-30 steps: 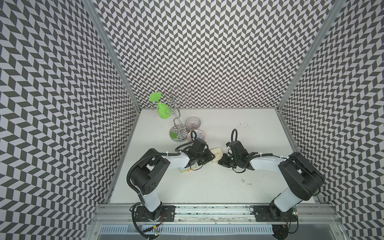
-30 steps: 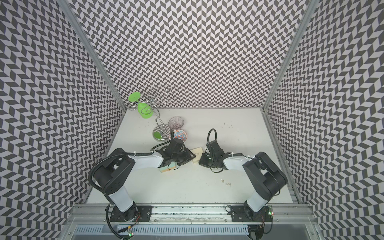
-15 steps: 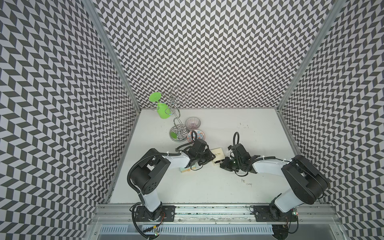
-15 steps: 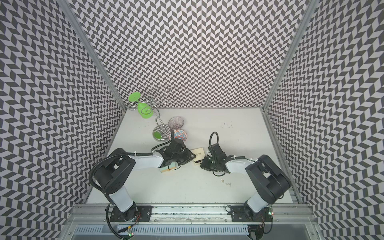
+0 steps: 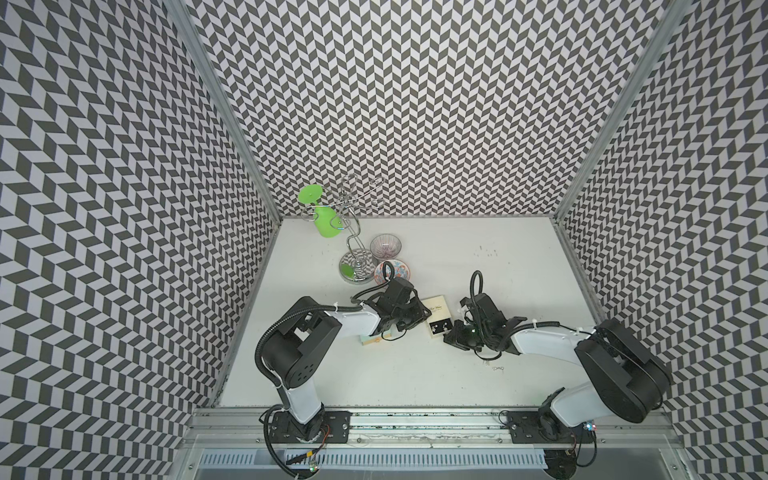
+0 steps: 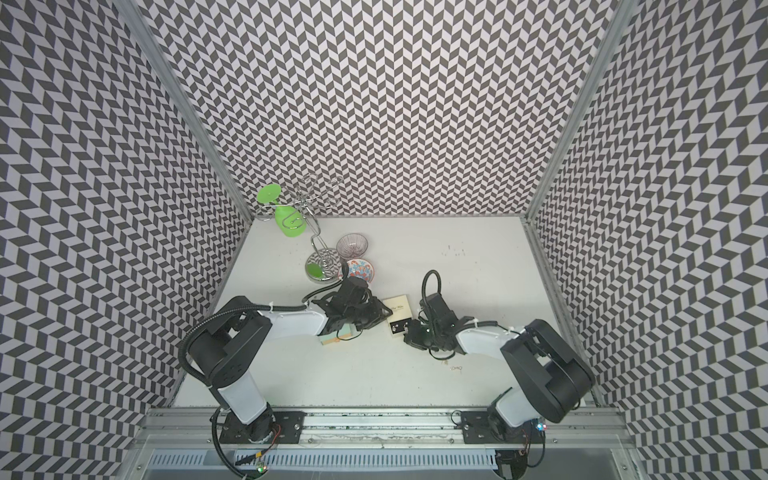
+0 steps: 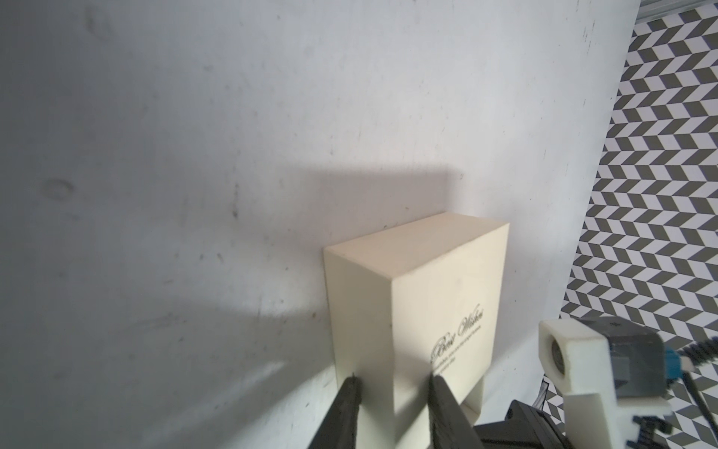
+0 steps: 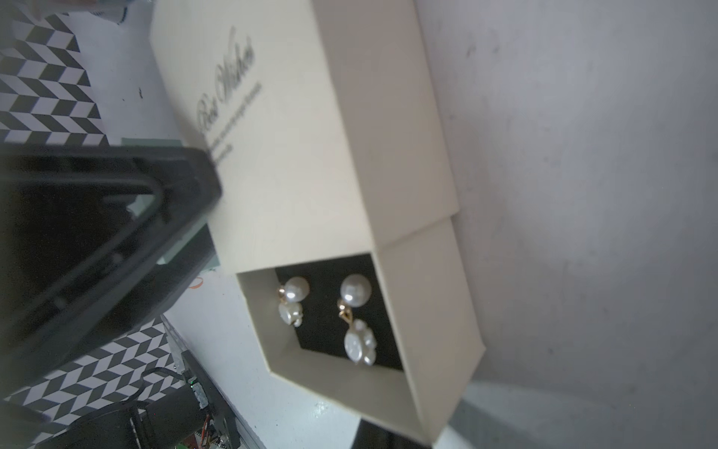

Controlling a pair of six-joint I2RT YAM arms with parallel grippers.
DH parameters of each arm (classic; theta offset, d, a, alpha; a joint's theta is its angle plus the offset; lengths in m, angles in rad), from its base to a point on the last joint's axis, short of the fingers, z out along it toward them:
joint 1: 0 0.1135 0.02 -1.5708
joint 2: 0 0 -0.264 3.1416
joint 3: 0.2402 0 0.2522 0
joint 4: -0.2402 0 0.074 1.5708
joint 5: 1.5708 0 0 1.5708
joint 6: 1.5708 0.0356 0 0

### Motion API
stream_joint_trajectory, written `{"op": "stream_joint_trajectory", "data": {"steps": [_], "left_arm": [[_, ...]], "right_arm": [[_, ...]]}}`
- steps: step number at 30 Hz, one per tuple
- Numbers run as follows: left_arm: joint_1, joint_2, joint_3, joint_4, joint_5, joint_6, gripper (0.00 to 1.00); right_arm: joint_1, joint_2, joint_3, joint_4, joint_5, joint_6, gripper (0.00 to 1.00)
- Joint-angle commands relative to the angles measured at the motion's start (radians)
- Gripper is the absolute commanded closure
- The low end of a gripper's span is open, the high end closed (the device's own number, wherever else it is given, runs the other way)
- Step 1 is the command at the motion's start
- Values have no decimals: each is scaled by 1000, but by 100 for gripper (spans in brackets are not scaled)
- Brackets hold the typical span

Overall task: Take out the earrings from the drawer-style jewelry box
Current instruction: Open the drawer in the jewelry box.

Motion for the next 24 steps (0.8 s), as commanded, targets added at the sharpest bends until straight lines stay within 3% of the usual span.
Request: {"op": "stream_joint_trajectory", "data": {"steps": [1, 24], "left_arm": [[4, 36, -19, -69, -64, -6, 68], [-5, 28, -24, -56, -62, -8, 69]], "right_arm": [[11, -25, -35, -87, 10, 25, 100], [31, -55, -28, -120, 34, 46, 99]]}}
